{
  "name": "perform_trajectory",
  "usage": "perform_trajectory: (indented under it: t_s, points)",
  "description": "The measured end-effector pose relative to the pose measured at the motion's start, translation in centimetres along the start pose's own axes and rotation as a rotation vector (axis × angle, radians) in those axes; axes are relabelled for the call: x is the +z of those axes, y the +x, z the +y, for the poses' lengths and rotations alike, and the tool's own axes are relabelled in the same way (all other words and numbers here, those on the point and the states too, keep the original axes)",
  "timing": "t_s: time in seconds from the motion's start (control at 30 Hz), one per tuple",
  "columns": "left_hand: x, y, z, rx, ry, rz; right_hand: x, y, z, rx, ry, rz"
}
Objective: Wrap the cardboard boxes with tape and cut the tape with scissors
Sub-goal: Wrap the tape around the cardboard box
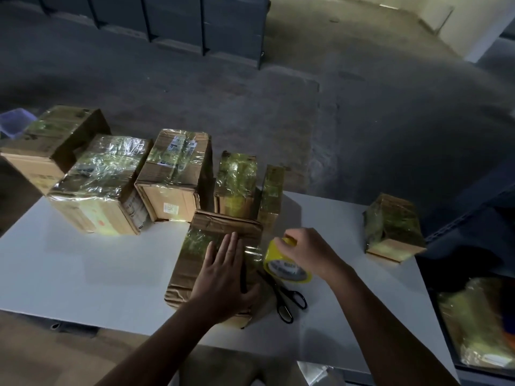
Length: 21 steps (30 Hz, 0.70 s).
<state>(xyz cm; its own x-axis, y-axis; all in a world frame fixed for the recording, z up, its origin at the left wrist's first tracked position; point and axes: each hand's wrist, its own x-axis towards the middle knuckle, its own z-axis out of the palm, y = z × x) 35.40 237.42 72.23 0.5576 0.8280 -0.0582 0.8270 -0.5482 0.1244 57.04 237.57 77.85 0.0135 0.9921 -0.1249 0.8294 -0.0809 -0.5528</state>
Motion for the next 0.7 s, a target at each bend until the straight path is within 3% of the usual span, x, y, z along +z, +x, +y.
perform_trajectory:
  t_s: [0.37,0.57,0.7]
  points:
    - [-0.8,-0.5,-0.3,0.008,0.017,-0.054,5.3,-0.2,2.4,0.089,-0.014,-0.157]
    - [-0.2,-1.2,-0.2,-0.028,0.038,-0.045,8.9,-0.9,1.2,0.078,0.019,0.012]
    - [-0.2,-0.8,-1.1,0.024,0.039,-0.08,9.1,-1.3,1.2,0.022,-0.097,0.118]
